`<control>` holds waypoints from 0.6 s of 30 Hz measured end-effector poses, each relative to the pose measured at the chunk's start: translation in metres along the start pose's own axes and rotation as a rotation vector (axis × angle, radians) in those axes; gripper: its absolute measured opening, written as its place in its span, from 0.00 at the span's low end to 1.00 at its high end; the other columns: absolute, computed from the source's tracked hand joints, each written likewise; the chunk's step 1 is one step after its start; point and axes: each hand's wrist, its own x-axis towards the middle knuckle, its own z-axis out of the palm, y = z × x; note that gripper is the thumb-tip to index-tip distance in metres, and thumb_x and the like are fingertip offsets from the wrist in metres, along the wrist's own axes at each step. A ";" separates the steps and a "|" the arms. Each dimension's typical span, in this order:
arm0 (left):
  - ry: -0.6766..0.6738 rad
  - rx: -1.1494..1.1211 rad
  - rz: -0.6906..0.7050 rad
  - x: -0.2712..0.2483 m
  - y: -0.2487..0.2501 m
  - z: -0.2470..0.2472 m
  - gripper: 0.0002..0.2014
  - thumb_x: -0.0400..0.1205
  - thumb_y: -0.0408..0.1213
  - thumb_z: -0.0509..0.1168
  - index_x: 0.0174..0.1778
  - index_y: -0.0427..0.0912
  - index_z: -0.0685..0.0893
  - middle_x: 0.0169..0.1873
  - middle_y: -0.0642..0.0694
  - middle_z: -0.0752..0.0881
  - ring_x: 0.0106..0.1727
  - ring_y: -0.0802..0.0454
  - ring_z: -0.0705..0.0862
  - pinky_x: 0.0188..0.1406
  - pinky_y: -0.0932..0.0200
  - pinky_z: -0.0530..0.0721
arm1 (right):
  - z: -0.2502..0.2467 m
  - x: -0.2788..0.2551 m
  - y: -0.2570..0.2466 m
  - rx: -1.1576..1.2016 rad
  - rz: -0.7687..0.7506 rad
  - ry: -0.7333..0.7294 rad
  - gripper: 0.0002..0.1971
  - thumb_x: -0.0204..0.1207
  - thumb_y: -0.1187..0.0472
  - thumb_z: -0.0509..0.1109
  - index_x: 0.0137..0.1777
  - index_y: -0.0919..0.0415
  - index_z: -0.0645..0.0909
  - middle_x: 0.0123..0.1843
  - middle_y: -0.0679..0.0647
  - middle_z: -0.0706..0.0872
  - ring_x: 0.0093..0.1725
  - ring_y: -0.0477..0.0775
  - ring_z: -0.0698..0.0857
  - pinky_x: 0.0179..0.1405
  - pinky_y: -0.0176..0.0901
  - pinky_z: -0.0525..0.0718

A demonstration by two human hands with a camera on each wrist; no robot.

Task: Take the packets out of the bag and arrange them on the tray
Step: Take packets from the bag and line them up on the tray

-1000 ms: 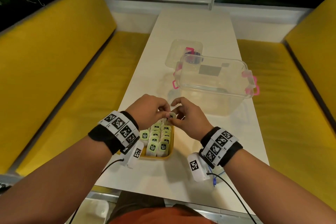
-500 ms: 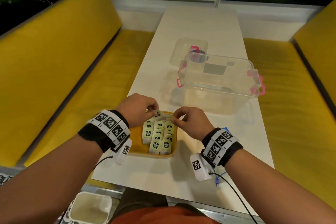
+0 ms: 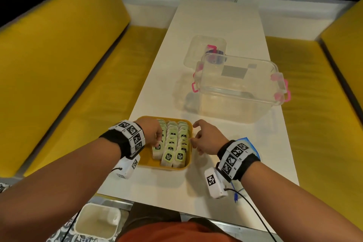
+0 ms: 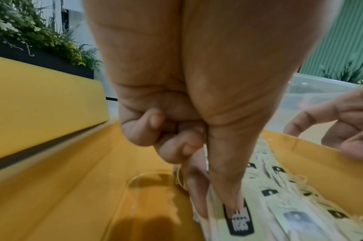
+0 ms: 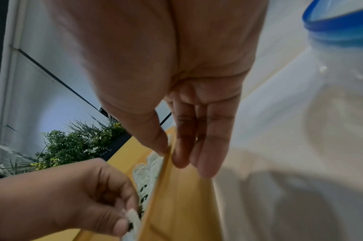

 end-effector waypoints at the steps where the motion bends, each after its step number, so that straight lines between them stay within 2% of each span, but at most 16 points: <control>1: 0.024 -0.001 -0.006 0.003 0.000 0.001 0.06 0.74 0.44 0.76 0.45 0.51 0.90 0.46 0.54 0.88 0.49 0.54 0.85 0.44 0.59 0.81 | 0.001 0.000 0.000 0.015 -0.003 -0.013 0.23 0.78 0.61 0.70 0.70 0.57 0.67 0.39 0.56 0.90 0.31 0.56 0.89 0.36 0.49 0.91; 4: 0.067 0.012 -0.030 0.005 -0.001 0.002 0.04 0.74 0.44 0.74 0.38 0.50 0.88 0.41 0.53 0.89 0.45 0.53 0.86 0.39 0.60 0.79 | 0.002 -0.001 0.001 0.044 -0.009 -0.030 0.23 0.79 0.61 0.69 0.71 0.58 0.66 0.38 0.56 0.91 0.36 0.60 0.91 0.42 0.54 0.92; 7: 0.062 0.037 -0.101 0.002 -0.002 0.003 0.13 0.73 0.53 0.74 0.37 0.46 0.87 0.37 0.50 0.88 0.41 0.52 0.86 0.36 0.59 0.81 | 0.002 -0.001 0.000 0.068 -0.007 -0.042 0.24 0.79 0.61 0.69 0.72 0.58 0.66 0.39 0.56 0.91 0.37 0.62 0.91 0.43 0.55 0.92; 11: -0.087 0.132 -0.111 0.003 0.001 0.009 0.21 0.67 0.63 0.75 0.33 0.51 0.77 0.31 0.55 0.80 0.40 0.52 0.82 0.41 0.58 0.83 | 0.002 0.000 0.000 0.094 -0.004 -0.054 0.24 0.80 0.62 0.69 0.73 0.58 0.65 0.39 0.57 0.91 0.38 0.61 0.91 0.44 0.56 0.92; 14: -0.198 0.205 -0.123 0.010 0.003 0.009 0.29 0.56 0.70 0.75 0.37 0.50 0.79 0.34 0.53 0.84 0.39 0.50 0.85 0.44 0.53 0.87 | 0.001 0.000 0.000 0.110 -0.003 -0.063 0.23 0.80 0.62 0.69 0.72 0.58 0.65 0.39 0.58 0.90 0.38 0.61 0.91 0.43 0.55 0.92; 16: -0.236 0.227 -0.138 0.011 0.006 0.008 0.30 0.56 0.70 0.76 0.36 0.49 0.77 0.35 0.51 0.85 0.39 0.48 0.86 0.46 0.51 0.87 | 0.001 0.001 0.001 0.111 -0.002 -0.068 0.23 0.80 0.63 0.69 0.72 0.58 0.66 0.39 0.58 0.90 0.37 0.61 0.91 0.42 0.54 0.92; 18: -0.218 0.239 -0.127 0.010 0.010 0.006 0.30 0.58 0.70 0.75 0.36 0.48 0.78 0.34 0.50 0.86 0.38 0.48 0.86 0.44 0.52 0.88 | 0.001 0.002 0.001 0.117 -0.002 -0.073 0.23 0.79 0.64 0.69 0.72 0.58 0.66 0.38 0.58 0.90 0.37 0.61 0.91 0.42 0.55 0.92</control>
